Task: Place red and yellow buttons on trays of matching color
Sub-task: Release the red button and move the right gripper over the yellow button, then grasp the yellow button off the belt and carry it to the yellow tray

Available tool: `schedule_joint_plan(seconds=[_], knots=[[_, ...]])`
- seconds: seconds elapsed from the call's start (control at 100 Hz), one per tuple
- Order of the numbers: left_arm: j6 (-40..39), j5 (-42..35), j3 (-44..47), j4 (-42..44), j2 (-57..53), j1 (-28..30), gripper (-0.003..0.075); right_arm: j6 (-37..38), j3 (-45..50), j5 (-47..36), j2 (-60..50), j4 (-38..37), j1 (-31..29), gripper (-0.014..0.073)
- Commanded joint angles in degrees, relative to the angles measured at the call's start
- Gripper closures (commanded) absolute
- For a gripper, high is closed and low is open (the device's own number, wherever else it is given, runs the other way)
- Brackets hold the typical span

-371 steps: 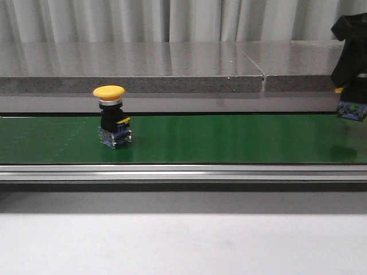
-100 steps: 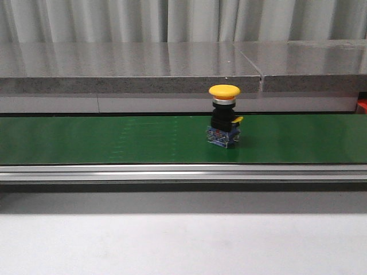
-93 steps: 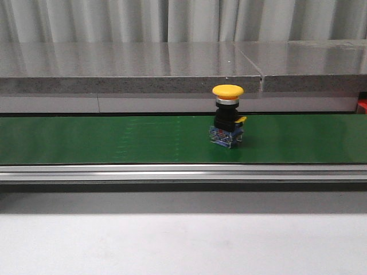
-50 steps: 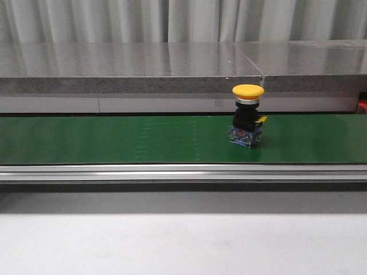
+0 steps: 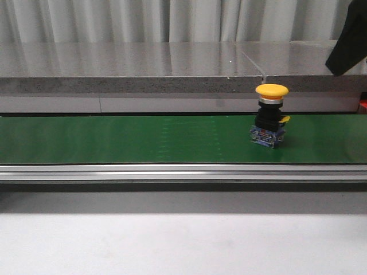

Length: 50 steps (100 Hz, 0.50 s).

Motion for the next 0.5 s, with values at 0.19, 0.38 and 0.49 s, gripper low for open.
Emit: schedule_joint_plan(seconds=[0.19, 0.38, 0.49], knots=[[-0.04, -3.83, -1.63, -0.3, 0.28, -0.43, 0.0739, -1.87, -1.36, -1.69, 0.23, 1.48, 3.85, -0.0009], [-0.04, -3.83, -1.63, -0.3, 0.28, -0.43, 0.0739, -1.87, -1.36, -5.23, 2.22, 1.48, 5.8, -0.0009], [-0.04, -3.83, -1.63, -0.3, 0.28, -0.43, 0.0739, -1.87, -1.36, -7.54, 3.05, 1.51, 6.69, -0.0009]])
